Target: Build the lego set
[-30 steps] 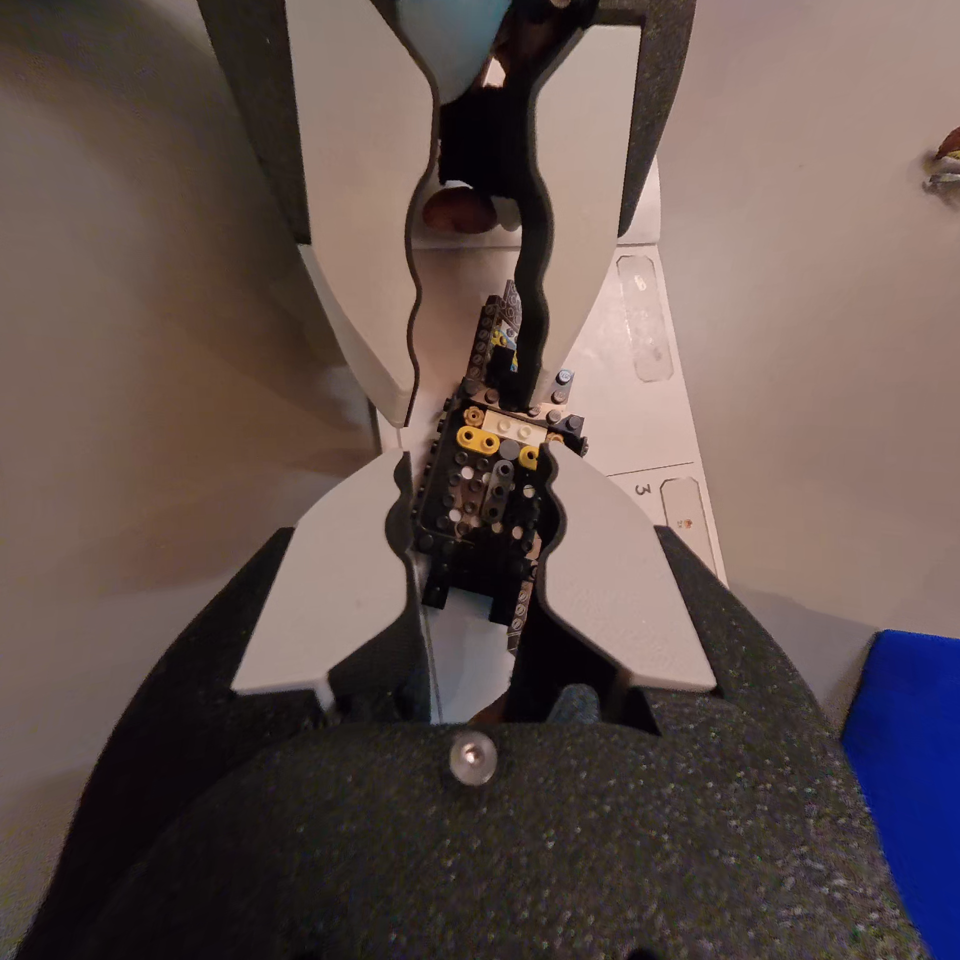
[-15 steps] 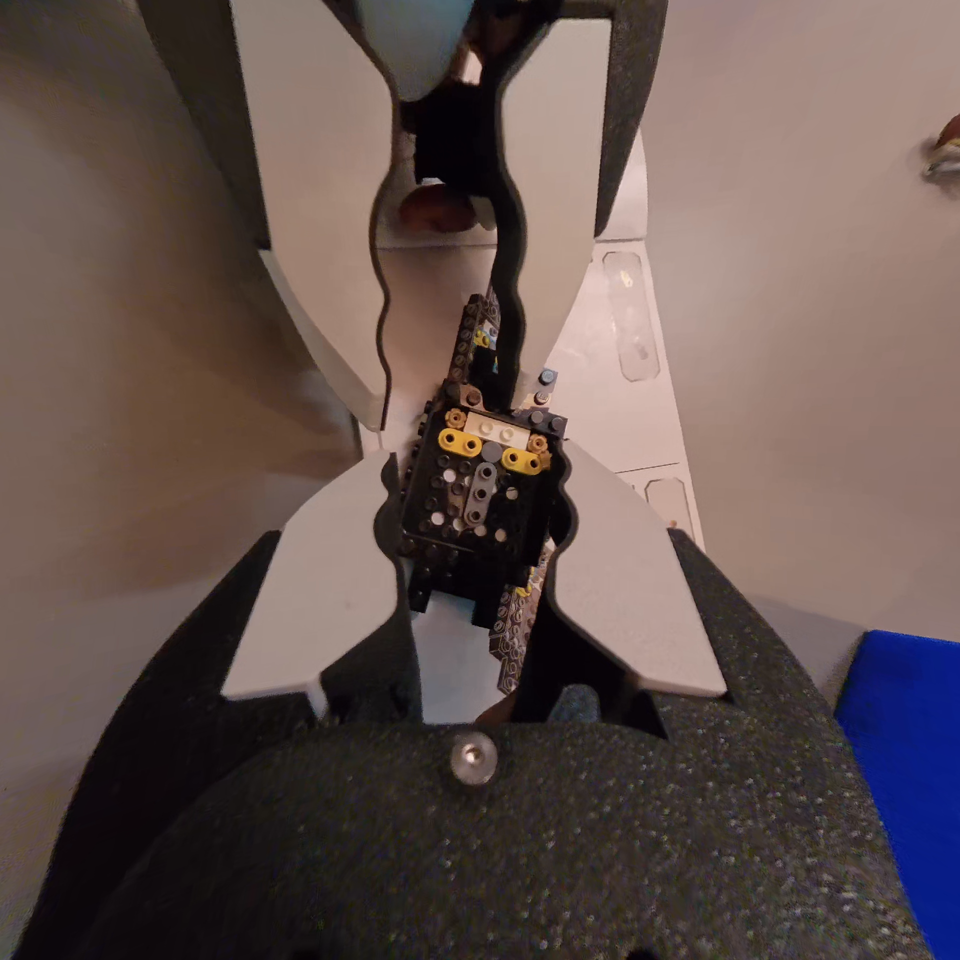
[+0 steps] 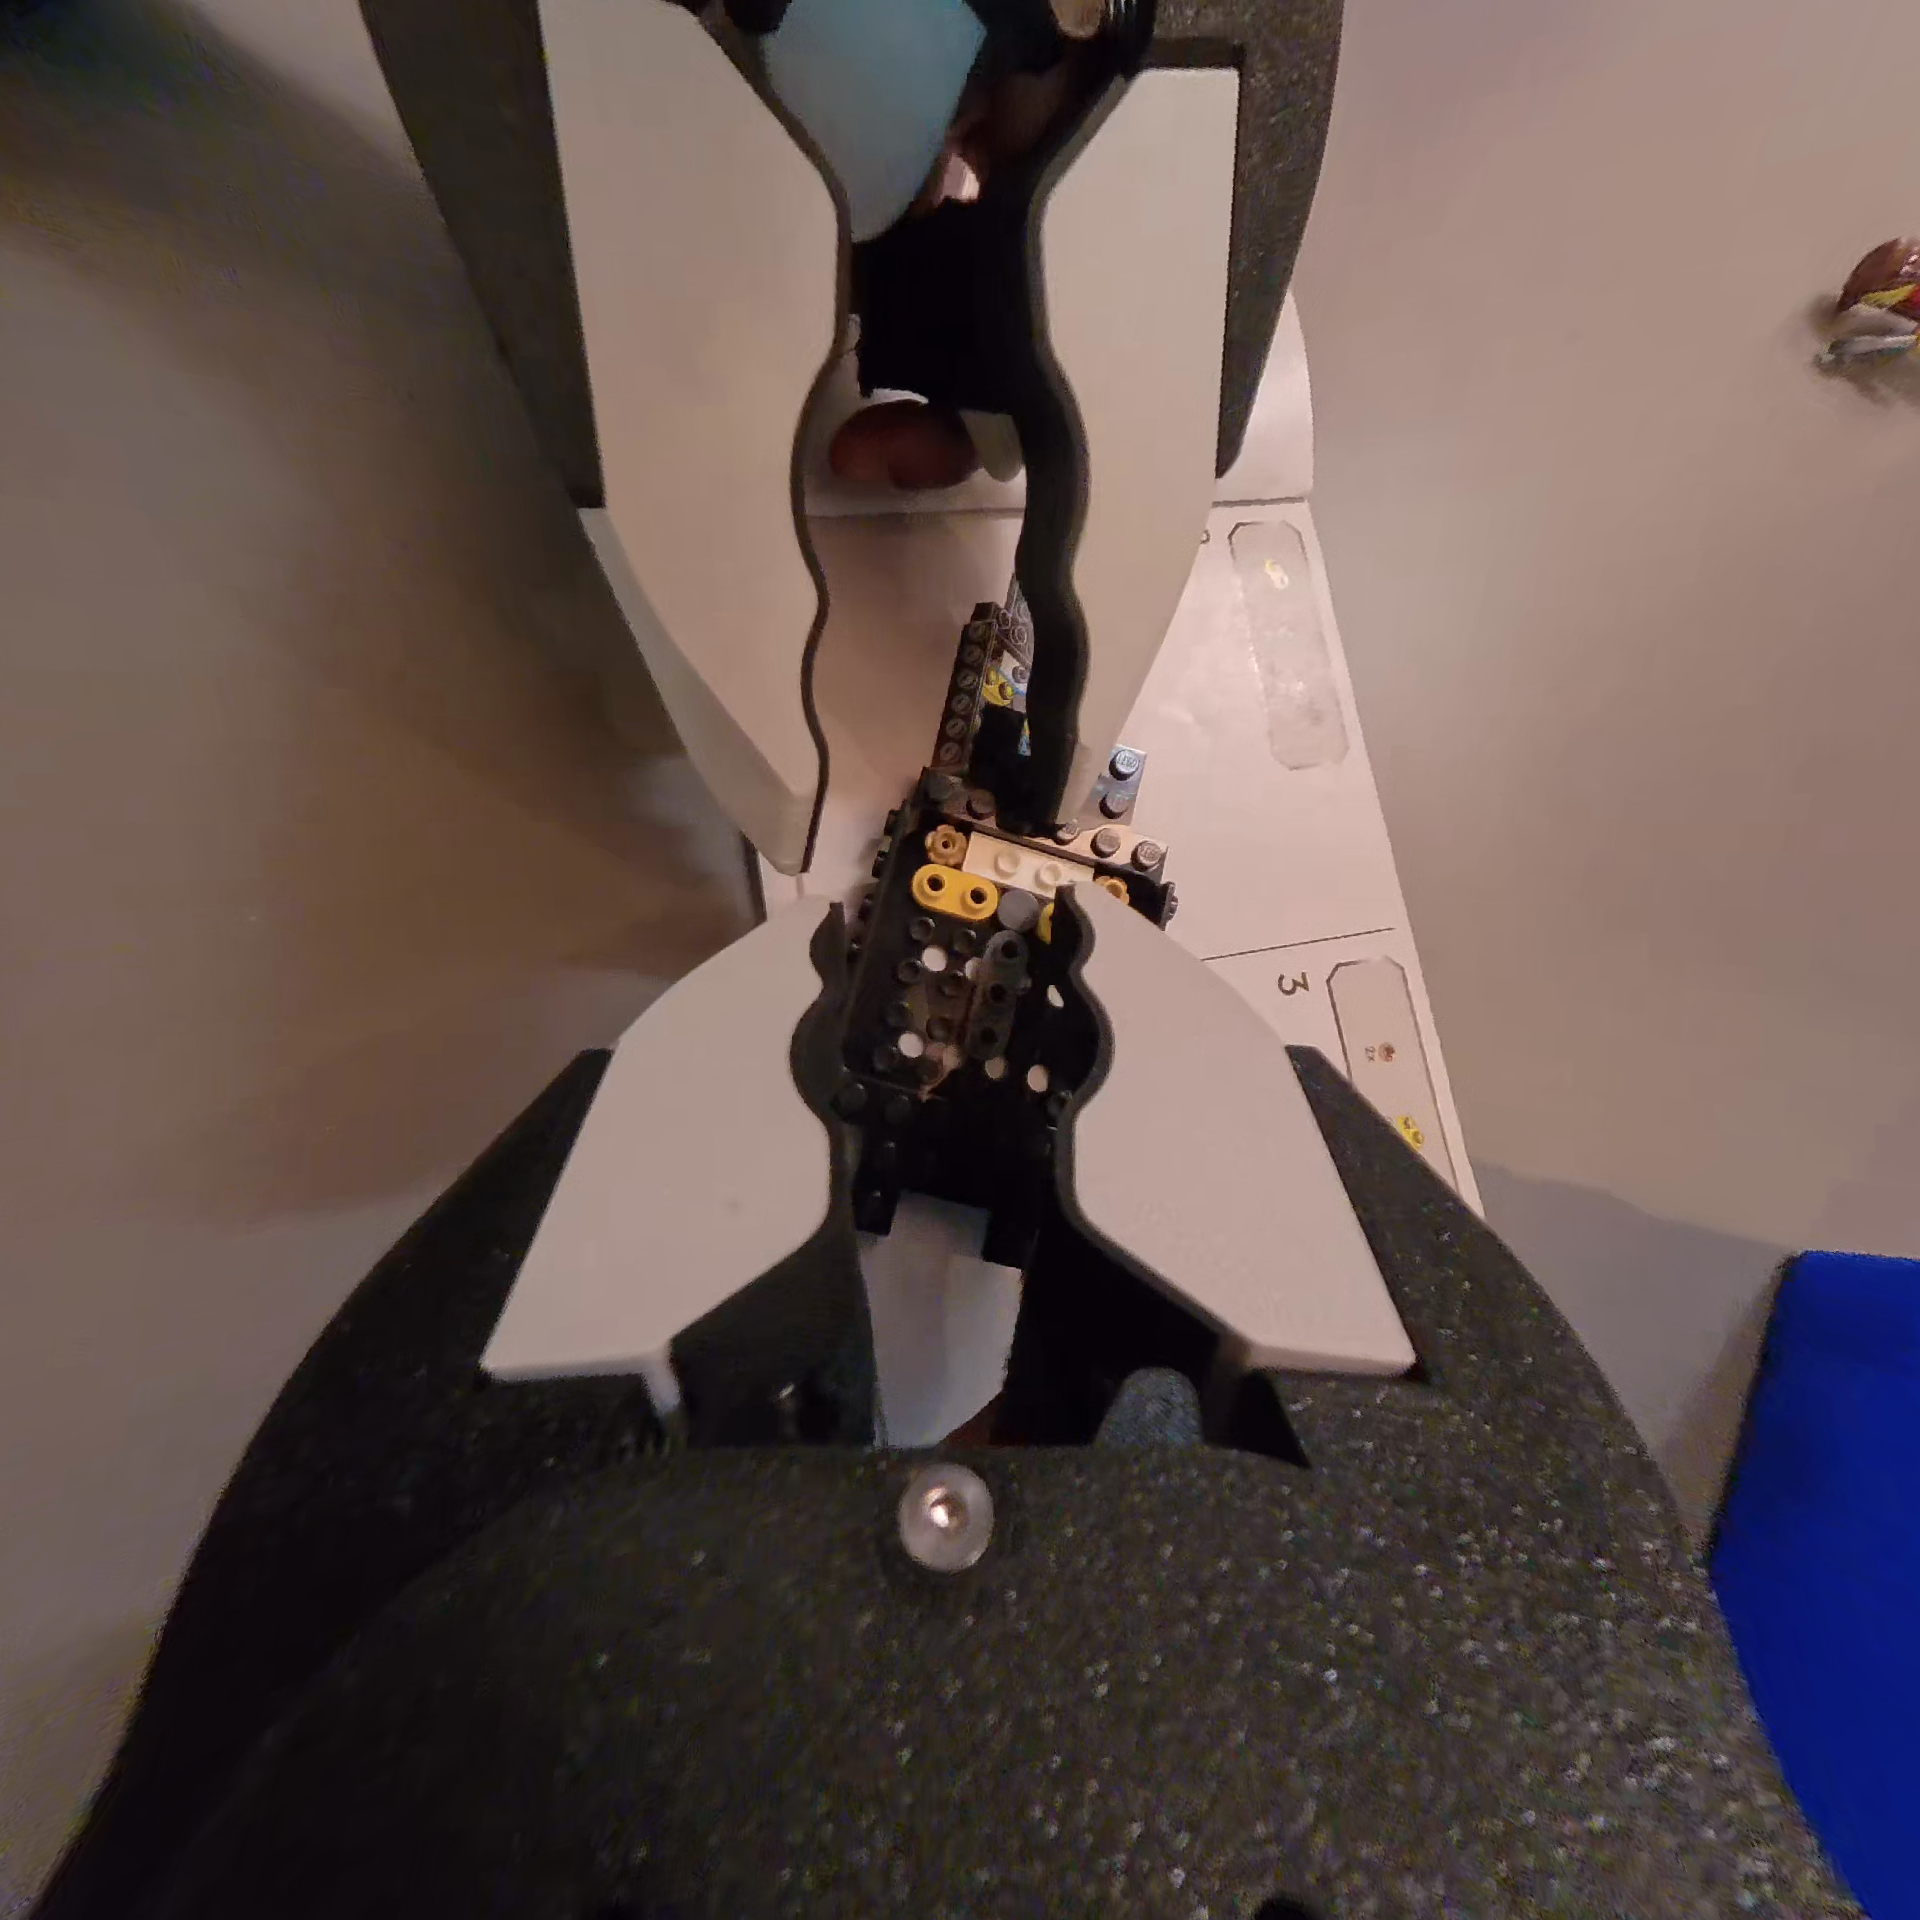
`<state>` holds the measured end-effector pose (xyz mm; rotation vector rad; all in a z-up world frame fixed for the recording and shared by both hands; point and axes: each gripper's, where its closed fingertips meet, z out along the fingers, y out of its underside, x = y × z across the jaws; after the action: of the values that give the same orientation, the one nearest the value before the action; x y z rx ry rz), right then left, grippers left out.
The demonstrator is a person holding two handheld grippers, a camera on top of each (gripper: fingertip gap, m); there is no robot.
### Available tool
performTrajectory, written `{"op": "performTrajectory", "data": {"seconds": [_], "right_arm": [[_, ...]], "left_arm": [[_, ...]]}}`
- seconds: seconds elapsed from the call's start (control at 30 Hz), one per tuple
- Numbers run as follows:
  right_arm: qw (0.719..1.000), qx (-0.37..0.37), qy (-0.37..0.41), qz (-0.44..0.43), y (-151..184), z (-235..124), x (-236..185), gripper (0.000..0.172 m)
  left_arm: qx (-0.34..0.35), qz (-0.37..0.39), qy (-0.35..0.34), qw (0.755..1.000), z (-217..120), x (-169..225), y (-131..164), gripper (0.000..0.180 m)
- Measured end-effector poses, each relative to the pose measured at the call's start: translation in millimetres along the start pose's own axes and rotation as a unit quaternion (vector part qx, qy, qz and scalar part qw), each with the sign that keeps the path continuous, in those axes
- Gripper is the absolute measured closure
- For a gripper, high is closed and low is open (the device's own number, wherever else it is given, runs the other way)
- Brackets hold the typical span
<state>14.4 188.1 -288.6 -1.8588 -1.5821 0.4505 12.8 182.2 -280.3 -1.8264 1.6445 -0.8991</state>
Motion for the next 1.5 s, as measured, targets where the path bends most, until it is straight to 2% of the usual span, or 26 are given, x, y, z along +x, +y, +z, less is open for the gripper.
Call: {"op": "performTrajectory", "data": {"seconds": [0.17, 0.37, 0.6, 0.67, 0.77, 1.0, 1.07, 1.1, 1.23, 1.37, 1.5], "right_arm": [[0.999, -0.007, 0.04, -0.024, -1.6, -1.5, 9.6, 0.116], [1.0, -0.015, 0.006, 0.018, 1.2, 1.0, 9.3, 0.114], [1.0, -0.009, 0.012, 0.001, 0.4, 0.7, 9.4, 0.115], [1.0, -0.005, 0.003, -0.02, -1.1, 1.0, 3.8, 0.126], [1.0, -0.013, 0.007, 0.008, 0.5, 1.2, 7.1, 0.12], [1.0, -0.008, -0.007, 0.019, 0.8, 2.0, 6.1, 0.12], [1.0, -0.006, -0.009, 0.023, 0.3, 2.7, 5.4, 0.122], [1.0, -0.003, -0.023, 0.021, 0.1, 3.1, 0.6, 0.133], [1.0, 0.015, -0.014, 0.007, -1.8, 2.8, -3.3, 0.144], [1.0, 0.021, 0.002, -0.007, -0.3, -3.4, -0.8, 0.133], [0.999, 0.018, -0.014, -0.048, -10.4, -29.2, 16.2, 0.158]], "left_arm": [[0.0, 0.001, 0.0, 1.0, 0.1, 0.2, 0.0, 0.135], [0.0, 0.001, 0.0, 1.0, 0.1, 0.3, -0.1, 0.139], [0.003, -0.002, 0.002, 1.0, 0.1, 0.2, -0.4, 0.139], [0.003, -0.003, 0.002, 1.0, 0.0, -0.2, -0.3, 0.139], [0.004, -0.005, 0.002, 1.0, 0.1, -0.3, -0.3, 0.139], [0.005, -0.003, 0.003, 1.0, 0.5, 0.3, -0.8, 0.138], [0.006, -0.003, 0.004, 1.0, 1.0, 0.7, -1.1, 0.138], [0.006, -0.003, 0.003, 1.0, 1.1, 0.5, -1.2, 0.137], [0.006, -0.005, 0.003, 1.0, 0.9, -0.1, -1.3, 0.137], [0.003, 0.002, 0.001, 1.0, 0.8, 0.1, -1.0, 0.137], [0.0, 0.006, -0.001, 1.0, -0.1, -0.2, -0.8, 0.137]]}}
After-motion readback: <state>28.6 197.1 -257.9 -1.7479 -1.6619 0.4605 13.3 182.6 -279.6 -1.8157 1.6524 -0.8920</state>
